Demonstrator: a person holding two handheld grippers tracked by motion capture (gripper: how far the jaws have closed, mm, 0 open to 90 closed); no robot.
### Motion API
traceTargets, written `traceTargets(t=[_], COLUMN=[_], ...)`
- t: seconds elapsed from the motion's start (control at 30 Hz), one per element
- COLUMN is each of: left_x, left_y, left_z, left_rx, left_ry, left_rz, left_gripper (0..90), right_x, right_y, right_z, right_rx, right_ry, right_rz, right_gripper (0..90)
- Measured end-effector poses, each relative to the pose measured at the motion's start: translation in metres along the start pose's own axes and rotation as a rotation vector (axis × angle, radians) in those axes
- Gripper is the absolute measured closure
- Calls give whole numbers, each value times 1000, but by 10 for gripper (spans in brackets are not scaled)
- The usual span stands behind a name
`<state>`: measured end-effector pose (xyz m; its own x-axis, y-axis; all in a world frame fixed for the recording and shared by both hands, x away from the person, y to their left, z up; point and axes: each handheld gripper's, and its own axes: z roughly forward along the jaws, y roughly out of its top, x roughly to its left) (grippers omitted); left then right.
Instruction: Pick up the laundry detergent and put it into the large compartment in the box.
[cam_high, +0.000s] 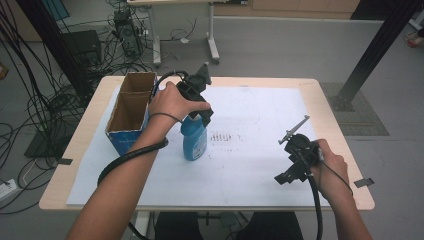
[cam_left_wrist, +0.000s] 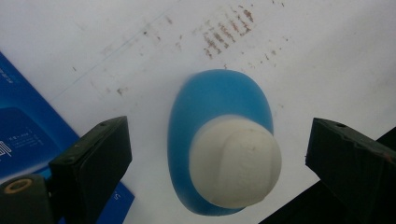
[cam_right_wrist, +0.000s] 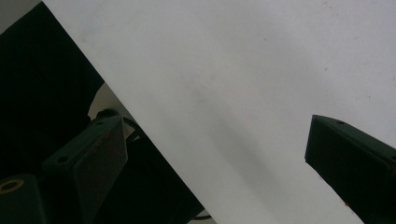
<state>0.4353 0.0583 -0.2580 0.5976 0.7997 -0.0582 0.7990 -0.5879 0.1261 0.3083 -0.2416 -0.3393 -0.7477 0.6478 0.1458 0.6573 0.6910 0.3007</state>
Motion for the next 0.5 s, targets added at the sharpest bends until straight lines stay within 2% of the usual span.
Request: traceTargets(t=[0.5], left_x=[-1], left_y=[0], left_z=[10], left_rx=[3], left_ry=[4], left_rz=[-1], left_gripper=[77], right_x=[-1], right_y=[-2], right_z=[1], right_rx=[0], right_ry=[3], right_rz=[3], right_gripper=[54])
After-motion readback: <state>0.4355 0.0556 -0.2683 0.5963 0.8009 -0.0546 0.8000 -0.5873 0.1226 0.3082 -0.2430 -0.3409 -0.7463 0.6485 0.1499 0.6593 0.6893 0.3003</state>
